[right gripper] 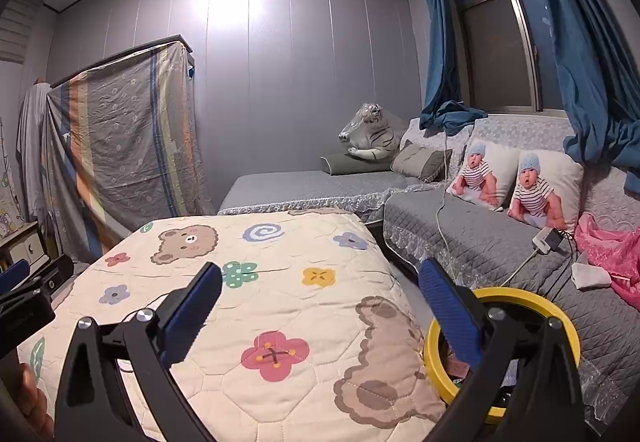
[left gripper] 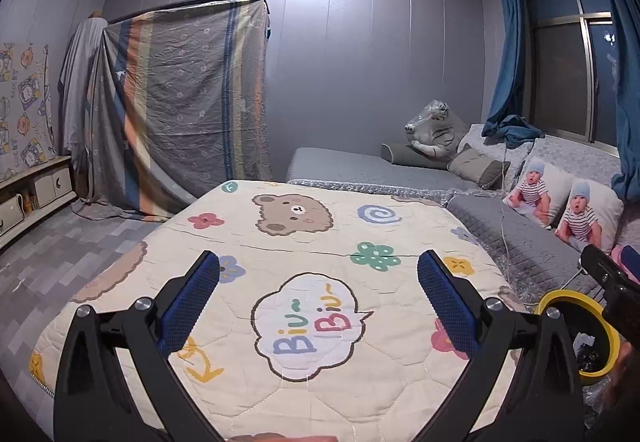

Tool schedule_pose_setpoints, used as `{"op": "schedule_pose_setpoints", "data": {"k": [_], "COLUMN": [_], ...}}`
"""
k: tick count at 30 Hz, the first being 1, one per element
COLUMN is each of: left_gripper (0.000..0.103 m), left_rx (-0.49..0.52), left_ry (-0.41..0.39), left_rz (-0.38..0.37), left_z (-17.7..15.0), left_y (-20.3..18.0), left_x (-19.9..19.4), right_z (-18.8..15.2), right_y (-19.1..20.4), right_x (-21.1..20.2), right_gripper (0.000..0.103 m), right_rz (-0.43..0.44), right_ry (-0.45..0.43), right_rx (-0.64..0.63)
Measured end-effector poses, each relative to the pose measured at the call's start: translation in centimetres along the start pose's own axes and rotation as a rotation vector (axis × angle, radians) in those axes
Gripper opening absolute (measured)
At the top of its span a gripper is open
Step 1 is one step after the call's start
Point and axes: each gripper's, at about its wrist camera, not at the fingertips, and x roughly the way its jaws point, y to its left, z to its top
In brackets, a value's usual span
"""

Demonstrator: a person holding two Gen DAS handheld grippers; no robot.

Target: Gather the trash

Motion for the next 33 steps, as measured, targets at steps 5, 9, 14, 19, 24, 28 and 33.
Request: {"op": "schedule_pose_setpoints", "data": {"k": [5,9,14,19,24,28,33], "left_gripper": [0.095,0.095,0.095,0.095,0.095,0.095,0.095], "left_rx": [-0.003,-0.004,-0.013,-0.012,-0.015,-0.019,-0.02], "left_ry": [-0.01,-0.013,-0.011,-0.014,-0.009,-0.005,-0.004], "left_rz": [-0.004,-0.001,-0.007,-0.008,-0.012,-0.015,-0.017], "left_z": [0.17,0.29,0.37,0.51,0.59,0.6,0.58], "left_y": [0.1,0.17,0.37,0.36,0.38,0.33,0.29], "left_x": [-0.01,-0.01,-0.13,-0.17,-0.05,0.05,0.09], "right_z": [0.03,0.01,-0.03,-0.01,0.1,0.14,0.15], "right_y": [0.11,0.07,0.11,0.12,0.09,0.05,0.03], "right_x": [0.28,0.35,0.71,0.78,0.92,0.99,1.0], "right_gripper": [0.095,0.095,0.095,0.095,0.095,0.095,0.095], "right_rz": [-0.001,0.002,0.007,0.008,0.017,0.018,0.019], "right_ry": [0.004,0.007,0.014,0.016,0.017,0.019,0.019], "right_rx": [0.002,0.004,-0.001,-0.002,0.001,0.002,0.002]}}
